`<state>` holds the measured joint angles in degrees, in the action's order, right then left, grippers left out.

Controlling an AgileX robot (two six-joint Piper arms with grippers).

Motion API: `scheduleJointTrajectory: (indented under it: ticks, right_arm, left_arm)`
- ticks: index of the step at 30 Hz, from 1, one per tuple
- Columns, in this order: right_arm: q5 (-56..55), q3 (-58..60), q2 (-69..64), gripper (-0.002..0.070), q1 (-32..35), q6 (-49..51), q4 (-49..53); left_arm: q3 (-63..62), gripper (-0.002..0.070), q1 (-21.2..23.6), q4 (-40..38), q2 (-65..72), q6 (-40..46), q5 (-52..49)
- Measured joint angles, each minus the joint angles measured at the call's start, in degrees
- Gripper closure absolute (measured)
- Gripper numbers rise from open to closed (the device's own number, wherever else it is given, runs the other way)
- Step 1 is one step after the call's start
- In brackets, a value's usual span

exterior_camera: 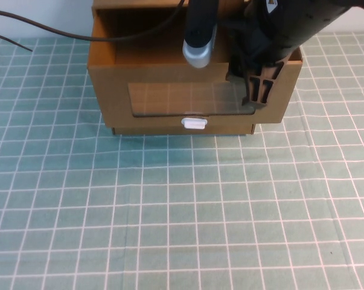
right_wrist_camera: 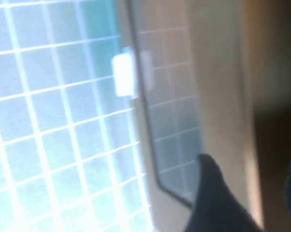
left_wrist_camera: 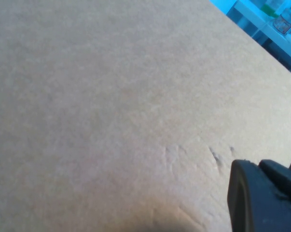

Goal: Open the shoe box
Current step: 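Pull the top drawer of the cardboard box fully open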

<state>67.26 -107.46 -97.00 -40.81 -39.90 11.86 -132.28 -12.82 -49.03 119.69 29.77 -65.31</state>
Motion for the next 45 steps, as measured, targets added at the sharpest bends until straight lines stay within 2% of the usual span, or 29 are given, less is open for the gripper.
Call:
scheduleJointTrajectory:
  ticks: [6,8,11,14,19,32,35,40,42,45]
  right_arm:
    - [-1.4,0.0,-3.9,0.0389,0.0,0.0,1.17]
    - [-1.5,0.0,-5.37,0.0439,0.0,-0.22,0.5]
    - [-0.28,0.0,-6.03,0.0584,0.0,-3.84,-2.33]
    - [2.69,0.0,-5.9,0.0643,0.0,-8.3,-7.68]
    - [4.77,0.0,-3.77,0.0661,0.0,-9.86,-14.36]
    - [6.77,0.66,0.09,0.066,0.0,-7.38,-15.58]
    - [6.77,0.66,-0.43,0.061,0.0,-5.32,-14.59]
    - [5.35,0.66,-1.44,0.0381,0.0,-2.75,-13.41]
    - [5.26,0.66,-1.44,0.0316,0.0,-2.56,-13.77]
    - [5.1,0.66,-1.2,0.0274,-0.03,-2.56,-14.71]
  left_arm:
    - [0.0,0.0677,0.0,0.0,0.0,0.0,0.0]
    - [0.0,0.0677,0.0,0.0,0.0,0.0,0.23]
    - [0.0,0.0677,0.0,0.0,0.0,0.0,0.35]
    - [0.0,0.0677,0.0,0.87,0.0,0.0,0.71]
    - [0.0,0.0677,0.0,1.77,0.0,0.0,1.2]
    - [0.0,0.0677,0.0,1.95,0.0,0.0,1.26]
    - [0.0,0.0677,0.0,1.95,0.0,0.0,1.26]
    - [0.0,0.0677,0.0,1.73,0.0,0.0,1.15]
    - [0.0,0.0677,0.0,1.73,0.0,0.0,0.67]
    - [-0.43,0.0677,0.0,1.73,0.0,0.0,-0.61]
